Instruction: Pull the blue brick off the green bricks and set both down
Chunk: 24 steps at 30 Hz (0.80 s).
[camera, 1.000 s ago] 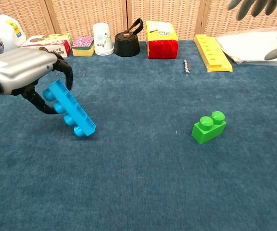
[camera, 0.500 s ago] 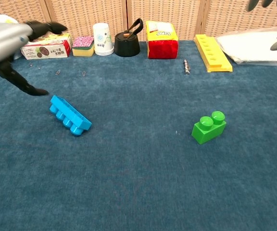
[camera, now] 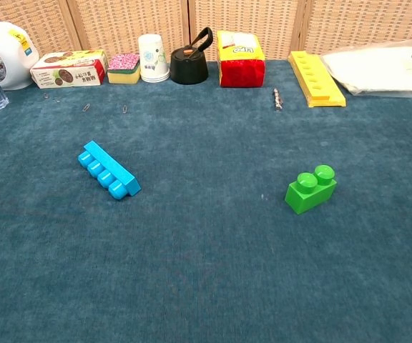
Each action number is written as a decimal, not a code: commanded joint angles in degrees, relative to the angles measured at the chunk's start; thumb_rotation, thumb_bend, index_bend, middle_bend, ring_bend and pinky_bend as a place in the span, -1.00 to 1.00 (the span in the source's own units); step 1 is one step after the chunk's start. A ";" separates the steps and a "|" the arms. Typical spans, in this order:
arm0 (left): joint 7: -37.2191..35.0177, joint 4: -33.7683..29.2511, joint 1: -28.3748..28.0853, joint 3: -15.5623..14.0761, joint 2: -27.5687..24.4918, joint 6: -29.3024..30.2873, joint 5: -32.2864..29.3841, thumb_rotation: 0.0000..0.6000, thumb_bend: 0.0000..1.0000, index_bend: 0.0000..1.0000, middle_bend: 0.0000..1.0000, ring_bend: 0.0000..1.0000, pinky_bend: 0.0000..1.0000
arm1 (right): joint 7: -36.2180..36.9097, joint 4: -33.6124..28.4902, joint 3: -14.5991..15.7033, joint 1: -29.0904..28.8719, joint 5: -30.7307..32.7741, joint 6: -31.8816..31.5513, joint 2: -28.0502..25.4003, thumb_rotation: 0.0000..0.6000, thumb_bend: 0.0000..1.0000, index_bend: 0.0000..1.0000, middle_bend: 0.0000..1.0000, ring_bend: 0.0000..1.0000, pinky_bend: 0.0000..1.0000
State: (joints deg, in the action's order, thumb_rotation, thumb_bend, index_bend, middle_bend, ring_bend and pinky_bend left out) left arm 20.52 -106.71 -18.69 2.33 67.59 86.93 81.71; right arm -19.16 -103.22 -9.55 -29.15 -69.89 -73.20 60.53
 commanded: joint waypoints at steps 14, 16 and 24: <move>-11.13 4.57 13.36 -3.35 -4.70 10.89 1.08 1.00 -0.76 -0.68 -0.73 -0.97 -0.72 | 0.11 -1.79 4.97 10.17 0.01 -7.32 0.62 1.00 -0.67 -0.28 -0.21 -0.16 -0.23; -12.55 5.09 14.55 -3.35 -4.99 11.35 0.56 1.00 -0.76 -0.67 -0.72 -0.96 -0.72 | 0.19 -2.47 5.68 11.81 -0.41 -8.80 0.60 1.00 -0.67 -0.27 -0.20 -0.16 -0.23; -13.10 5.70 17.13 -3.34 -5.77 10.60 -1.44 1.00 -0.77 -0.66 -0.71 -0.95 -0.72 | 1.17 -3.98 7.77 16.73 -2.13 -12.43 0.26 1.00 -0.67 -0.26 -0.19 -0.16 -0.24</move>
State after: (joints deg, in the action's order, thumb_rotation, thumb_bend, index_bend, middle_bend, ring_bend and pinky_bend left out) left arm 7.34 -100.86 -1.79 -1.06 61.95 97.80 80.57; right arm -18.25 -107.06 -2.13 -12.93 -71.64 -85.28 60.77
